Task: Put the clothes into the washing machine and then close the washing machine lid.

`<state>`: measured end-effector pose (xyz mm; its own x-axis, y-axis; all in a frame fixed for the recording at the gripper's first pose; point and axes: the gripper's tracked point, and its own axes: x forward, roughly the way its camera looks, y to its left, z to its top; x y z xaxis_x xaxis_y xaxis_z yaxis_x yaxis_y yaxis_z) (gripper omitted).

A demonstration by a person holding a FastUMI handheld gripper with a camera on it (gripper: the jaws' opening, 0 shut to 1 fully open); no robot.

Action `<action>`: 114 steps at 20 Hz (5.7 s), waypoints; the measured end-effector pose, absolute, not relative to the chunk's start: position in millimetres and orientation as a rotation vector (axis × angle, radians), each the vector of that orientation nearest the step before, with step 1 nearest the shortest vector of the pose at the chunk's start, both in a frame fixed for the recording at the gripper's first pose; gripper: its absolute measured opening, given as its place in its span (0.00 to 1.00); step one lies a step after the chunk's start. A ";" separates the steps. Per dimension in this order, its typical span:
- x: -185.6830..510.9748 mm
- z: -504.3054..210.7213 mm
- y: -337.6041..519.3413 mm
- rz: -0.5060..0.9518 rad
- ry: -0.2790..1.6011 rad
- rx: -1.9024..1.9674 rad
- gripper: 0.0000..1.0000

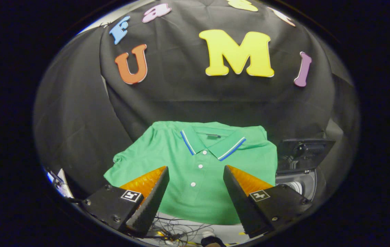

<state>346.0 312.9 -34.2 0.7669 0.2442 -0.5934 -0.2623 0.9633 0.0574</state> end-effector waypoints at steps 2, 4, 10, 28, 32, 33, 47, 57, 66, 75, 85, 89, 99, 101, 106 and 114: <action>354.8 -50.3 318.3 0.288 0.766 -0.043 0.99; 361.6 -64.4 320.9 0.297 0.872 -0.040 1.00; 375.9 -81.2 322.6 0.279 1.042 -0.124 0.99; 377.7 -79.2 313.8 0.137 1.368 -0.155 0.57; 380.2 -79.8 310.7 0.163 1.391 -0.108 0.19; 382.7 -79.1 311.5 0.167 1.408 -0.081 0.13; 397.9 -43.1 310.0 0.202 1.359 0.074 0.06; 413.1 2.6 289.7 0.221 1.274 0.171 0.06; 411.0 51.8 267.4 0.203 1.192 0.273 0.06; 389.4 115.7 230.6 0.180 1.078 0.329 0.06; 335.5 160.1 164.8 0.058 0.980 0.329 0.06; 309.7 168.9 134.0 0.005 0.959 0.318 0.06; 307.4 139.1 50.8 -0.003 0.961 0.352 0.06; 319.2 116.3 24.3 -0.032 0.970 0.320 0.06; 346.5 60.9 -3.3 -0.042 1.065 0.298 0.06; 380.7 -7.3 -34.8 -0.052 1.142 0.272 0.06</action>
